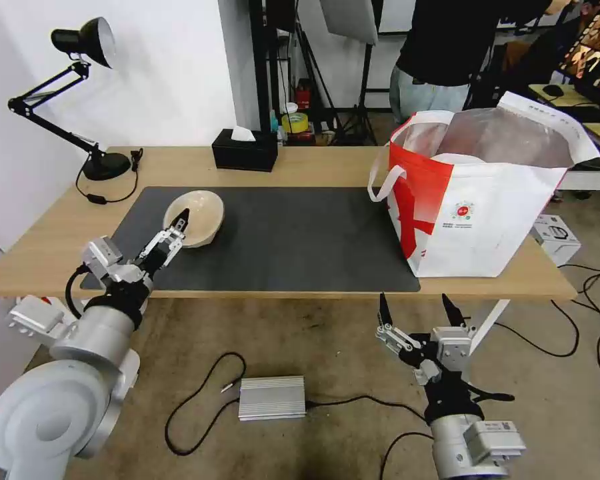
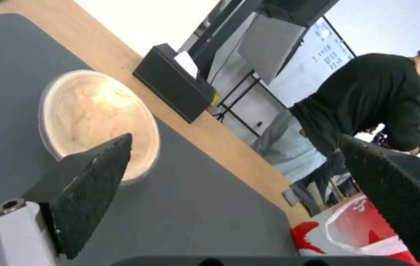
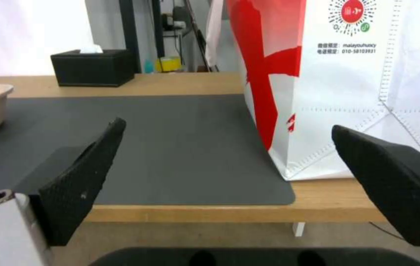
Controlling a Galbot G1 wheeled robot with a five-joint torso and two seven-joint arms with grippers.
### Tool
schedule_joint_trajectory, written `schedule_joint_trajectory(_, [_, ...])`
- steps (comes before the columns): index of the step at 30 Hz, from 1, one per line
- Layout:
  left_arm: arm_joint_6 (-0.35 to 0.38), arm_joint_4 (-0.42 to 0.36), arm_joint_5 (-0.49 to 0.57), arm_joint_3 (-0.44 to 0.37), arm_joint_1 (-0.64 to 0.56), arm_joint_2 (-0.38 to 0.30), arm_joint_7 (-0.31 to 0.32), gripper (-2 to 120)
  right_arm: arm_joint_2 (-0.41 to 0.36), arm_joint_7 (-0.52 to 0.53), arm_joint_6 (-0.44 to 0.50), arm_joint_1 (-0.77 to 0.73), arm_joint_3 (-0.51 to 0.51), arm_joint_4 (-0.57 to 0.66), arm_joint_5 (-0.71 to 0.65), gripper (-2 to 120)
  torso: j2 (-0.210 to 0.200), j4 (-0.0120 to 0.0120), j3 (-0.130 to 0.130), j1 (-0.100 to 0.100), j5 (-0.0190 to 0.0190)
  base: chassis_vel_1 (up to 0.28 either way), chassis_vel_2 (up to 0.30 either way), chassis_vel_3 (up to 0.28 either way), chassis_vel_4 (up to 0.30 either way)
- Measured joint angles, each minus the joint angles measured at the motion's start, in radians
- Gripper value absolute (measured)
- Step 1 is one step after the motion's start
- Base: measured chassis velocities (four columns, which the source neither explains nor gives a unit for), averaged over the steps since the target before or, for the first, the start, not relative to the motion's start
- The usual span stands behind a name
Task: Pick up the trash from the table and place it into the takeout bag.
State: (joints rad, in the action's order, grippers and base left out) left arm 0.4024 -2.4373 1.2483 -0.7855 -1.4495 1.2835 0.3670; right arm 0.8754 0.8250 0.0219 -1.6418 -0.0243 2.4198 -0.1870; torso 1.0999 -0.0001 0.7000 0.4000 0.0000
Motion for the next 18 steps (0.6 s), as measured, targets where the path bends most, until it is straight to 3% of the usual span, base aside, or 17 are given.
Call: schedule_joint_trajectory(18, [0.020,0.069,0.013,0.001,0.037,-0.020,0.062,99,0.000,0.000,0.000,0.000,0.000,0.000,0.000,100,0.000,0.0001,0.000,0.000,0.0000,0.000,0.000,0.000,0.000])
